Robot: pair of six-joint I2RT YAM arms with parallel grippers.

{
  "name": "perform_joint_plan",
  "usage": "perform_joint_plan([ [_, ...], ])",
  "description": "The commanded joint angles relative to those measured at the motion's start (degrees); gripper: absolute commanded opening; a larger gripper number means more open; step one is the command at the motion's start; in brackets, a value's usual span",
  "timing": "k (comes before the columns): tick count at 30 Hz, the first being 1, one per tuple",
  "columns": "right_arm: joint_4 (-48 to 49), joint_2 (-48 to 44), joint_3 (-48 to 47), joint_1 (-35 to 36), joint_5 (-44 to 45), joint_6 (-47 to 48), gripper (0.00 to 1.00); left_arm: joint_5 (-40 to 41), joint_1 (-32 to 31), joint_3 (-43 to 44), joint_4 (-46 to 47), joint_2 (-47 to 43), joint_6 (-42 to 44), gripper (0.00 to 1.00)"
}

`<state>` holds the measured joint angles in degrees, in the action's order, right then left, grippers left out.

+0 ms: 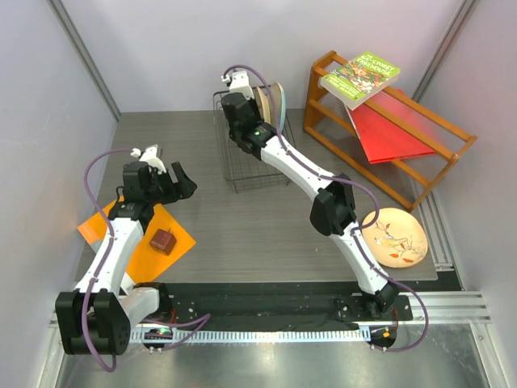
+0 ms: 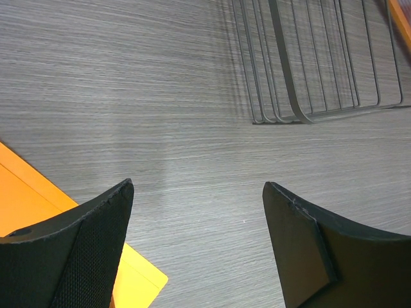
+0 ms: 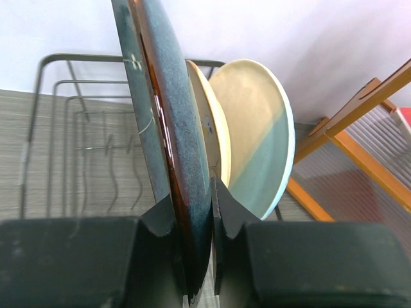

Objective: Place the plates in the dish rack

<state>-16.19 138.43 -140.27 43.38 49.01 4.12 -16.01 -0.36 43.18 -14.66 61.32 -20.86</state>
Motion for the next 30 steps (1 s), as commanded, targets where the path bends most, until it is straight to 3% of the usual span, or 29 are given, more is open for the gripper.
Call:
perform_joint_plan([
  [1,15.4,-1.4,-5.9,-0.4,4.4,3.5,0.01,-0.2,0.2,-0.5,3.5,-1.0,-0.5,0.82],
  [18,18.5,6.8,-7.3,-2.1,5.4,7.4,0.01,-0.9,0.2,-2.0,4.7,-1.2,-0.8,0.82],
  [30,20.8,7.7,-7.7,-3.2,4.5,6.6,0.01,-2.0,2.1,-2.5,6.3,0.2,-1.5,0.82],
])
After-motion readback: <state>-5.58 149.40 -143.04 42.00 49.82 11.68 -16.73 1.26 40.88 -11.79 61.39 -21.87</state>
